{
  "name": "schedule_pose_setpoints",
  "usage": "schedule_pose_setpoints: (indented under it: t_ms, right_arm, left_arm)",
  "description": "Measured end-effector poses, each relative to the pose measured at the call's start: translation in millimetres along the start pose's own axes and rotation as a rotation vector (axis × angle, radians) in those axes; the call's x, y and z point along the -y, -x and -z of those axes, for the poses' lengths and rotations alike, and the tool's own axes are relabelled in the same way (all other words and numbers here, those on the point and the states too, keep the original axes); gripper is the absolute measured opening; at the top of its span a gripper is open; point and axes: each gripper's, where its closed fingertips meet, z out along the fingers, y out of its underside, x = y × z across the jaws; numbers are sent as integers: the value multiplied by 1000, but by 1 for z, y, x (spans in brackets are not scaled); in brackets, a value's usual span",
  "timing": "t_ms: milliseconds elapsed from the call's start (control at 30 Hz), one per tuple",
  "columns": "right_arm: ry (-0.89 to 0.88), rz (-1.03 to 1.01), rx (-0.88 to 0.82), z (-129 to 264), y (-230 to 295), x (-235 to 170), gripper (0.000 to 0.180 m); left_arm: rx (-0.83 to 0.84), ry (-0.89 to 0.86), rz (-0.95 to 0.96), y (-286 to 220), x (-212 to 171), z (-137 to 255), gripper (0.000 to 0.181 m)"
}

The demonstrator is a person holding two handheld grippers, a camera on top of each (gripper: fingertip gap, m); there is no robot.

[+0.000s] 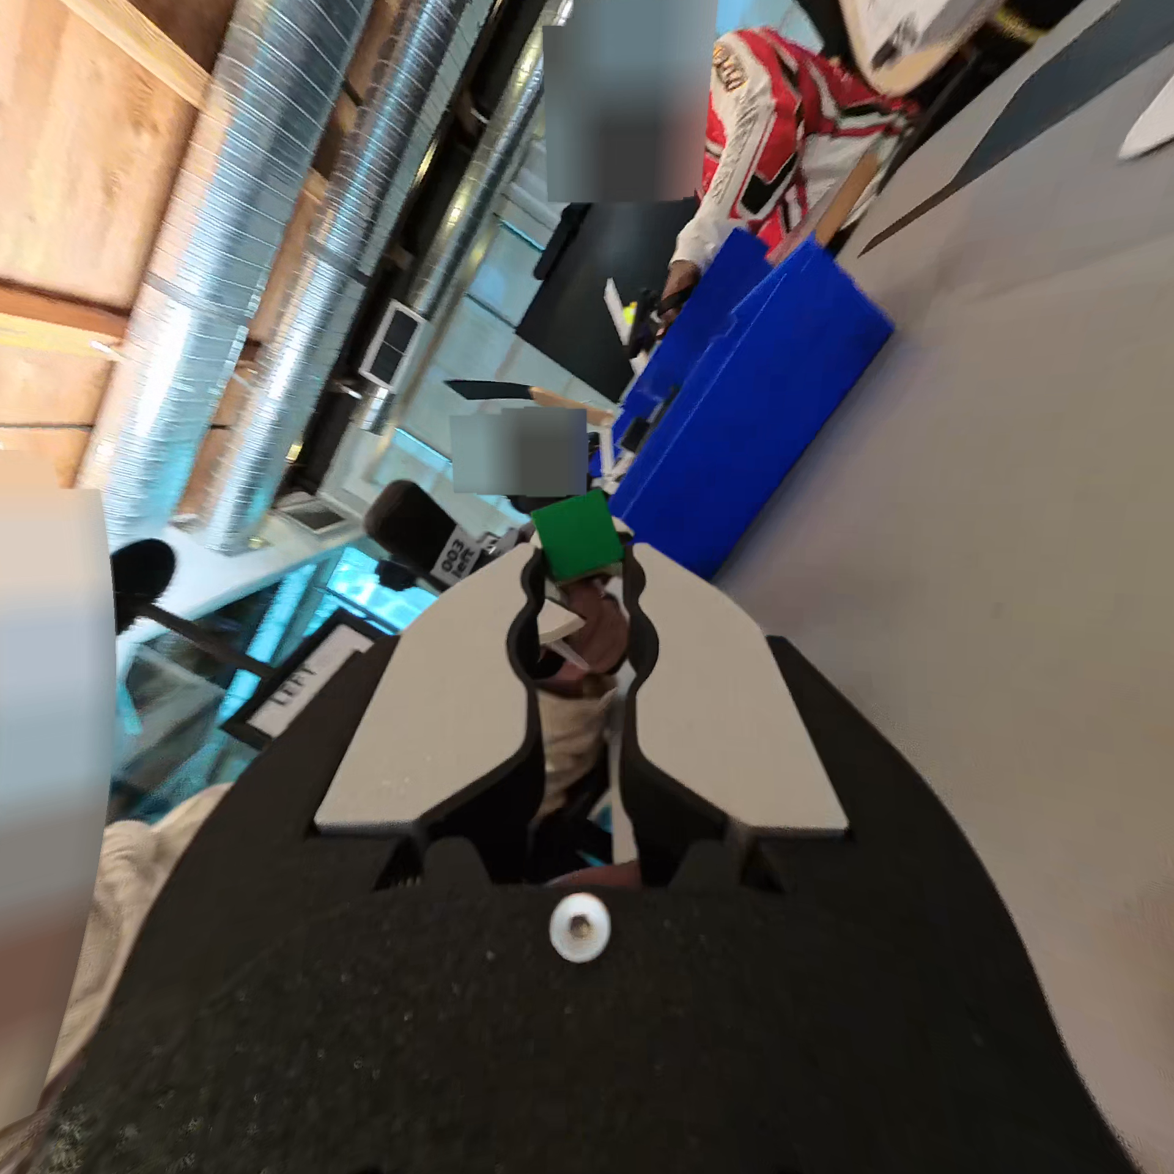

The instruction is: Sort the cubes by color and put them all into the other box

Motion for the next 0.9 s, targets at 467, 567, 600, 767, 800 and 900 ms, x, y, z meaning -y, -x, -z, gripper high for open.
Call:
schedule_pose_setpoints:
  t_ms: [467, 567, 600, 767, 800, 900]
  right_arm:
    - [35, 490, -1348, 266, -90, 198, 24]
    - [194, 347, -1393, 276, -141, 199, 24]
    - [257, 296, -1406, 278, -155, 194, 24]
    - [449, 155, -1545, 298, -192, 180, 24]
    - [482, 123, -1562, 301, -196, 174, 24]
    - [557, 100, -1592, 309, -202, 161, 24]
  left_arm:
    - [146, 7, 125, 4, -28, 49, 48]
    - [171, 32, 93, 5, -31, 48, 48]
    - [173, 36, 81, 3, -31, 47, 48]
    - [146, 47, 68, -6, -32, 47, 49]
    - [144, 51, 67, -7, -34, 46, 49]
    - [140, 67, 81, -5, -39, 46, 50]
